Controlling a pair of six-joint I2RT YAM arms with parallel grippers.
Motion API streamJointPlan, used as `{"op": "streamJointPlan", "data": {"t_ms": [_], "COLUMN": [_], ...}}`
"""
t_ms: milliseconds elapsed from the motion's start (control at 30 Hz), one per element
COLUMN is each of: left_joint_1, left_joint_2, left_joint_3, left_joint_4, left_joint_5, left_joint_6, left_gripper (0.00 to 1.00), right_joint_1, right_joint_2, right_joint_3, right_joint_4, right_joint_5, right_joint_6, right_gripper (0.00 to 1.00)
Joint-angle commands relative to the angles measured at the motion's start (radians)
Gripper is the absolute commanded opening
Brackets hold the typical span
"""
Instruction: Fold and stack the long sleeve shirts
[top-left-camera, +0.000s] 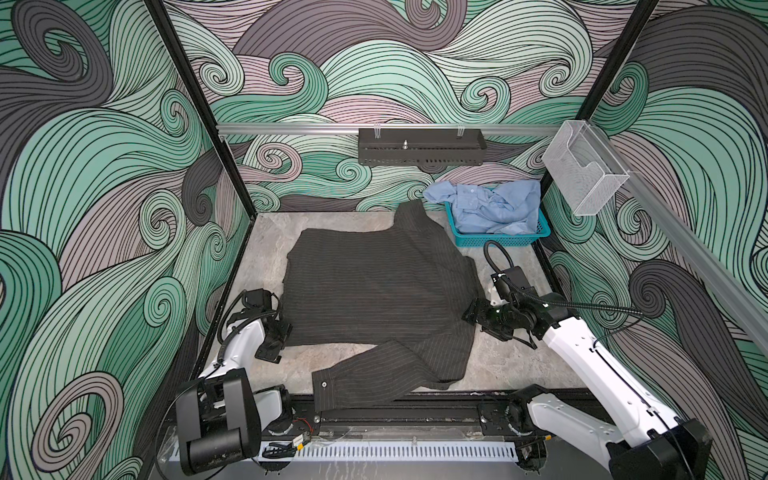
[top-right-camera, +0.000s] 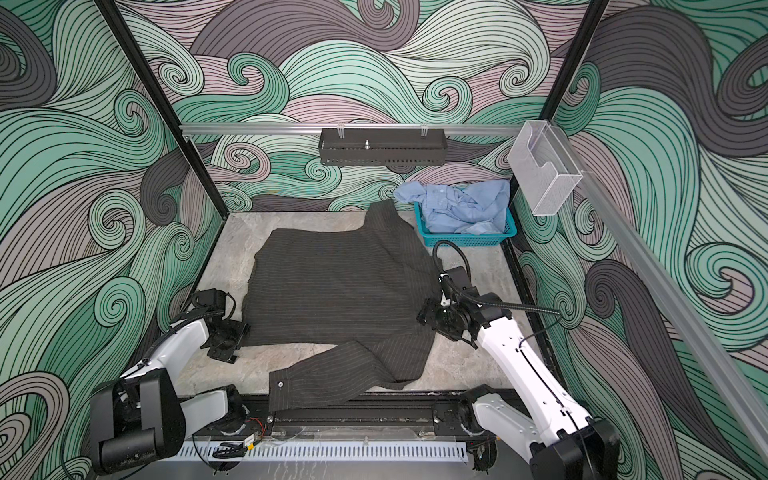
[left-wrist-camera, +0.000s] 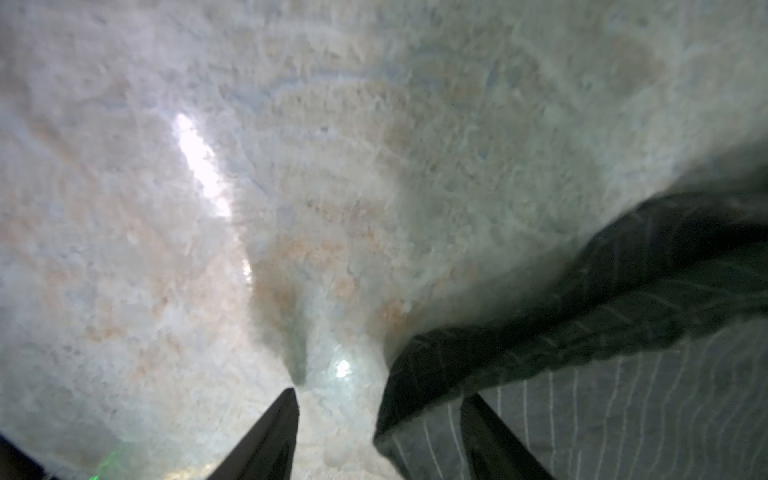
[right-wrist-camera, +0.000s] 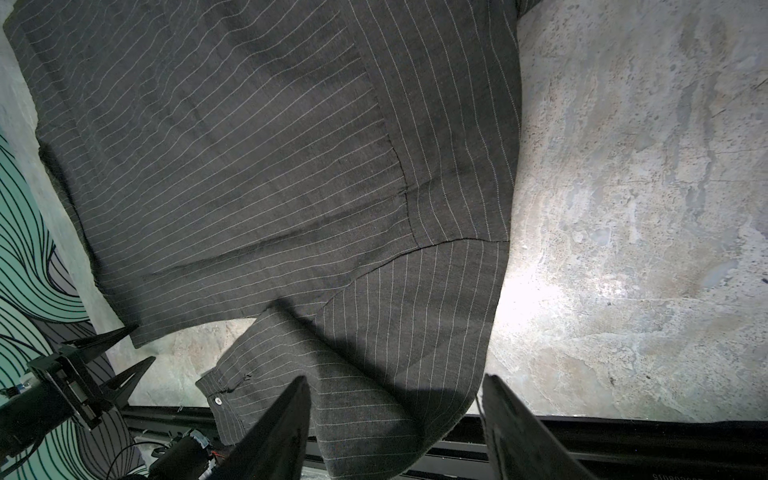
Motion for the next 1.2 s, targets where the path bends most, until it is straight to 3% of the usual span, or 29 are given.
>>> {"op": "streamJointPlan", "data": {"t_ms": [0,133,433,633,1033,1167], "left_joint_1": [0.01,0.012,0.044,0.049,0.06,0.067], "left_joint_2": [0.04,0.101,-0.033,-0.031,-0.003,-0.002], "left_joint_3": [0.004,0.014,0.001,0.026,0.046,0.053], "left_joint_4": [0.053,0.057,0.009,-0.004,-0.009,-0.01], "left_joint_5": [0.036,0.147,0.172,0.213,0.254,0.261], "left_joint_6": [0.025,0.053,0.091,0.124,0.166,0.177], "left_gripper": [0.58,0.46,0.0,0.0,0.0,0.0], "right_joint_1": [0.003,0.001,0.005,0.045,0.305,0.336], "right_joint_2": [-0.022,-0.035,-0.073,-0.094,-0.013,0.024], "right_joint_3": [-0.015,-0.042,-0.201,-0.316,-0.408,-0.454], "right_joint_4": [-0.033,-0.046,-0.042,0.024,0.228,0.292], "right_joint_5": [-0.001,-0.022,-0.118,-0.193,-0.222,-0.221], "right_joint_6": [0.005,0.028,0.136,0.263,0.54,0.591], "right_gripper": [0.67,0.67,0.67,0.67,0.67,0.66]}}
